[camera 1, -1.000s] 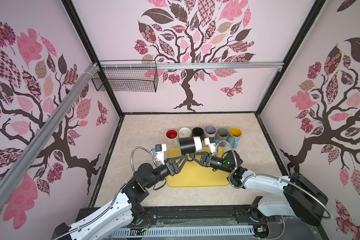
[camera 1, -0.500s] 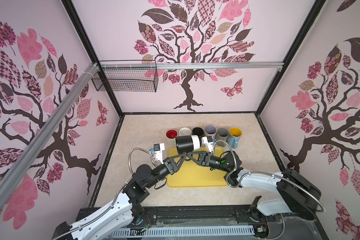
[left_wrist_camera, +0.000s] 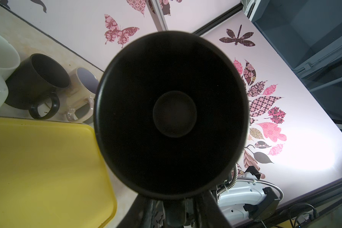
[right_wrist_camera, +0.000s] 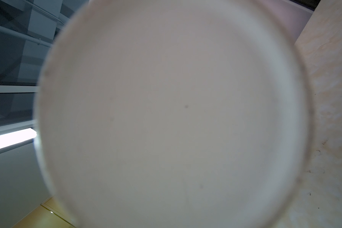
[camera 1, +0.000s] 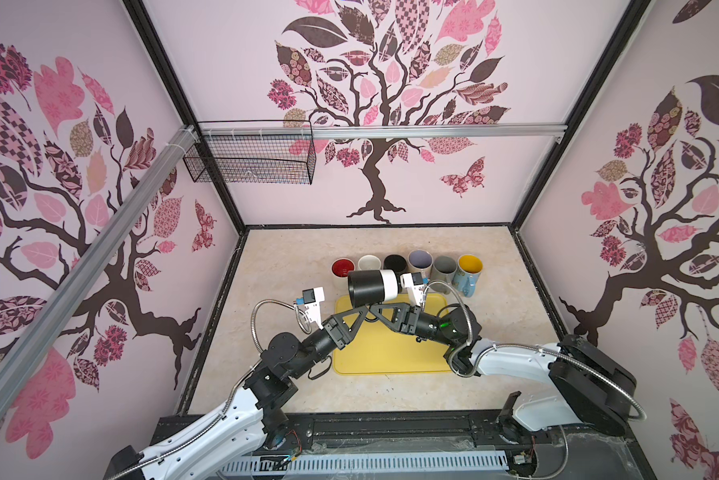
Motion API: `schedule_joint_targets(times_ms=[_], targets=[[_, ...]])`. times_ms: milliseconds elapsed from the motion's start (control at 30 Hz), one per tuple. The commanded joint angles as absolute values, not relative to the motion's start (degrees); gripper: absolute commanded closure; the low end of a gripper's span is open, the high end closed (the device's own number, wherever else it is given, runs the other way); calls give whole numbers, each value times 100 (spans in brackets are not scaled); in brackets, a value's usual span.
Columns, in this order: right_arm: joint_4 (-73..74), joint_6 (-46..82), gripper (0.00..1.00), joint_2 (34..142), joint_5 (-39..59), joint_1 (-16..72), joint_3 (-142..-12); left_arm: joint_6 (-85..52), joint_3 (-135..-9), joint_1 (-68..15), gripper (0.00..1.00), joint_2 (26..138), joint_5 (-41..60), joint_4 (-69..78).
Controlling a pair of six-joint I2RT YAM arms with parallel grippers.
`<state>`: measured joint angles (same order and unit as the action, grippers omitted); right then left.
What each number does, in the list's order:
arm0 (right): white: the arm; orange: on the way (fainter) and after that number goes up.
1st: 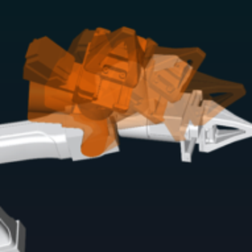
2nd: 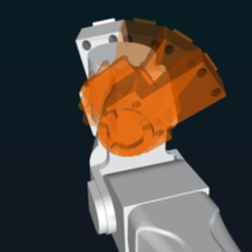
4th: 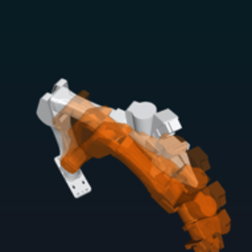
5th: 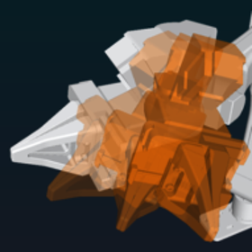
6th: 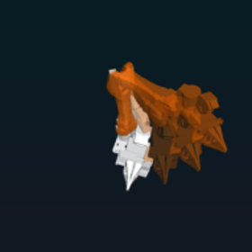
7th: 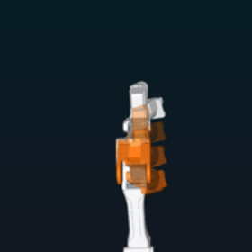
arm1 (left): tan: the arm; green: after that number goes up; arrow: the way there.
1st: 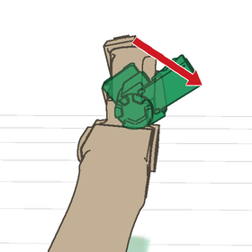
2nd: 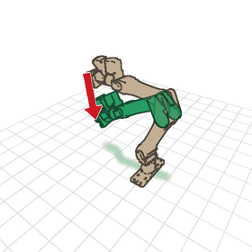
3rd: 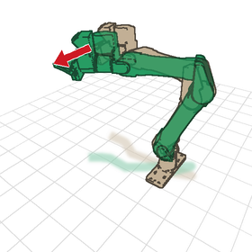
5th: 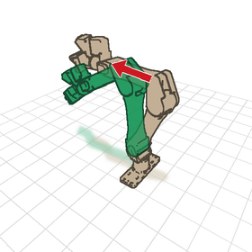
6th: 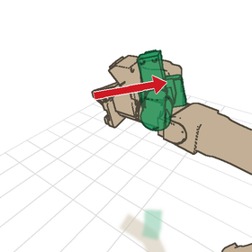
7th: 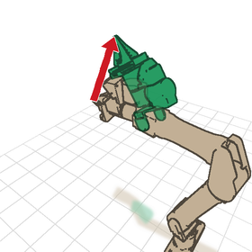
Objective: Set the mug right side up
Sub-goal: 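Hold the black mug sideways with the right gripper while the left gripper grasps it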
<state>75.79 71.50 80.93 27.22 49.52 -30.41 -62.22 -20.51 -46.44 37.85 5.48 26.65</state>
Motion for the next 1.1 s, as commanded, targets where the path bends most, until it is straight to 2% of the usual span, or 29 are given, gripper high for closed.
schedule_joint_targets(times_ms=[0, 133, 333, 400, 467, 600, 1067], targets=[[7977, 6826, 100, 8172, 3088, 5284, -3399, -6212, -2038, -4549, 63, 3824, 279, 2962], [8045, 6837, 100, 8327, 3067, 5370, -3426, -6247, -2004, -4544, 64, 3849, 242, 2971], [8094, 6838, 100, 8363, 3074, 5380, -3398, -6250, -1902, -4526, 78, 3695, 100, 2929], [8125, 6829, 100, 8342, 3060, 5379, -3355, -6235, -1871, -4511, 78, 3588, 37, 2905], [8130, 6838, 100, 8331, 3037, 5379, -3302, -6228, -1845, -4500, 65, 3456, -45, 2785], [8204, 6858, 100, 8327, 3033, 5380, -3233, -6105, -1938, -4500, 57, 3208, -166, 2344], [8579, 7066, 100, 8468, 3057, 5379, -3261, -6013, -1872, -4488, 68, 2913, -436, 2161]])
